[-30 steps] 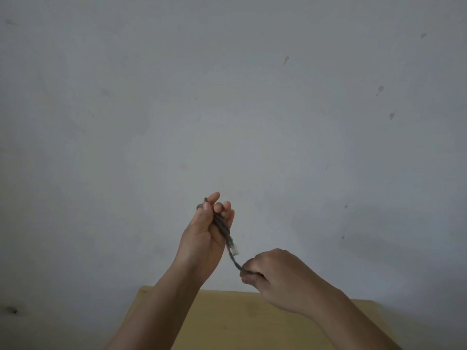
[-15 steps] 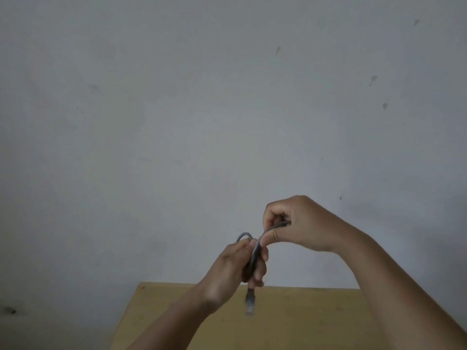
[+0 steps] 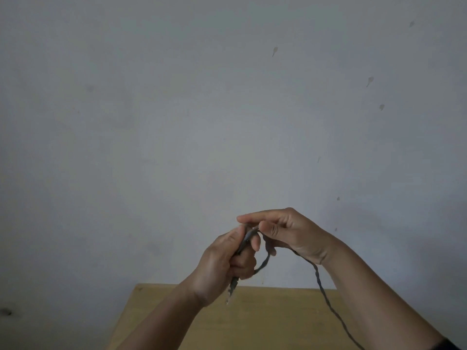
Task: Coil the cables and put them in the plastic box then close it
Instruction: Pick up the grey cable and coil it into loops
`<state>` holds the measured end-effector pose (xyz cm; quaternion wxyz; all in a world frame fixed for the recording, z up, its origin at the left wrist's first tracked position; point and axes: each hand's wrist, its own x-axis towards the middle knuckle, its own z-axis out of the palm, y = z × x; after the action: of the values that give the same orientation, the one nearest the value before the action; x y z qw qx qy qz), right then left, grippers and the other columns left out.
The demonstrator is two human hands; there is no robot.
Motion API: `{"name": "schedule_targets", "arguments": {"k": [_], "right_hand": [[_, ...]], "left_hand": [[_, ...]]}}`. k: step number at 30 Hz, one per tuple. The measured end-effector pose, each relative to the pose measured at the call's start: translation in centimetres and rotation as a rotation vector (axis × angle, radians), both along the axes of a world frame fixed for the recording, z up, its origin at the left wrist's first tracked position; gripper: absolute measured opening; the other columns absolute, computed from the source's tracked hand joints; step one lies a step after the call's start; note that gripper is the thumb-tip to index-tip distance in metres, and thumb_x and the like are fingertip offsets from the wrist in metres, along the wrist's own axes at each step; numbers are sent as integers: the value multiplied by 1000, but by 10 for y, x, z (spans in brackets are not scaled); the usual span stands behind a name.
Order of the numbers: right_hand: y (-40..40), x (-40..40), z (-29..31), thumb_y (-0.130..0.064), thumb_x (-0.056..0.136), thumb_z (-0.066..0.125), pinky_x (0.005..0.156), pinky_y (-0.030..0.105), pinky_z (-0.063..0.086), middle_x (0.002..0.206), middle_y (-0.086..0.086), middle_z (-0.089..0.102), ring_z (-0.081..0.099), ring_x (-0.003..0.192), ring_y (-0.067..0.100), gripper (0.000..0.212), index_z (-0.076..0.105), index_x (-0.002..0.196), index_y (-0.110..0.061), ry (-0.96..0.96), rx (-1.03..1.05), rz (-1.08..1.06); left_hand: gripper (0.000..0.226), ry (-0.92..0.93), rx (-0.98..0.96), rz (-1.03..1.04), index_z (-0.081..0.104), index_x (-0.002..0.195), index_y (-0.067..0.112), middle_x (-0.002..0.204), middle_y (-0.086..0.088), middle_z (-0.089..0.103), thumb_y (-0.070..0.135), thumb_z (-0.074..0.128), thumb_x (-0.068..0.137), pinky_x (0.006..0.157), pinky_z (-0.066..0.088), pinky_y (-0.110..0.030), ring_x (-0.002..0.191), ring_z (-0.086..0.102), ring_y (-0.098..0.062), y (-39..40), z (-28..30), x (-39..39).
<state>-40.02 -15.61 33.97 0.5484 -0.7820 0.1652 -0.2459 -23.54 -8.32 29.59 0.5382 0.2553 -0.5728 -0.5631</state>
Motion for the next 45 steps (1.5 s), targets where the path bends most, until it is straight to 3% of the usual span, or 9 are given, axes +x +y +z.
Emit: {"name": "schedule_targets", "arguments": {"k": [5, 14, 17, 21, 25, 31, 34, 39, 45], "right_hand": [[-6, 4, -11, -11, 88, 62, 53, 24, 35, 80, 0, 61, 40, 61, 13, 32, 68, 111, -33, 37, -122, -184], [-9, 1, -21, -9, 91, 58, 54, 20, 42, 88, 14, 67, 56, 75, 10, 30, 69, 109, -30, 61, -117, -172], [-7, 1, -18, -14, 89, 59, 51, 19, 38, 81, -3, 68, 54, 72, 7, 23, 70, 107, -25, 24, -111, -129], [-6, 9, -16, -31, 88, 59, 47, 18, 39, 71, -9, 64, 49, 57, 6, 23, 70, 107, -23, -47, -84, -140], [2, 20, -33, -38, 91, 49, 44, 22, 37, 68, -5, 69, 37, 44, 11, 26, 67, 108, -31, -38, -61, -337], [38, 40, -67, -38, 97, 40, 73, 31, 46, 81, 1, 61, 60, 77, 20, 31, 49, 123, -25, 562, -491, -396], [57, 46, -57, -30, 98, 37, 72, 37, 45, 98, 16, 61, 58, 88, 31, 27, 47, 118, -14, 774, -664, -291], [61, 44, 2, -32, 94, 46, 56, 28, 38, 70, -1, 52, 49, 61, 13, 18, 52, 83, -19, 683, -707, -202], [15, 18, 45, -37, 75, 73, 61, 31, 47, 65, -6, 65, 56, 59, 10, 16, 66, 71, -24, 434, -522, -257]], "left_hand": [[40, -63, -61, 415, 54, 69, 25, 55, 13, 27, 45, 31, 96, 50, 28, -25, 49, 24, -9, -3, -5, 1], [38, -182, -94, 418, 59, 87, 12, 53, 14, 32, 41, 35, 93, 50, 33, -20, 48, 28, -8, 5, -11, -4], [40, -177, -80, 334, 65, 88, 16, 54, 14, 29, 42, 35, 96, 49, 32, -20, 47, 27, -8, 6, -5, -2], [40, -4, -44, 251, 68, 82, 20, 54, 12, 24, 44, 38, 94, 47, 27, -21, 46, 21, -8, 5, 2, 0], [37, 441, 74, 249, 69, 93, 13, 52, 10, 24, 38, 42, 91, 43, 33, -17, 42, 24, -6, -1, 15, 12], [30, 673, 11, 416, 51, 114, 8, 58, 9, 41, 15, 24, 103, 64, 40, -21, 51, 42, -6, -19, 36, 44], [28, 478, -24, 568, 50, 114, 15, 62, 10, 48, 13, 25, 102, 67, 41, -22, 57, 47, -6, -24, 29, 45], [26, -405, -232, 801, 51, 91, 31, 72, 15, 59, 17, 32, 101, 74, 43, -20, 73, 57, -6, -16, -6, 28], [35, -393, -251, 409, 57, 89, 22, 66, 10, 53, 42, 29, 98, 62, 39, -16, 60, 49, -7, 14, -25, 3]]}}
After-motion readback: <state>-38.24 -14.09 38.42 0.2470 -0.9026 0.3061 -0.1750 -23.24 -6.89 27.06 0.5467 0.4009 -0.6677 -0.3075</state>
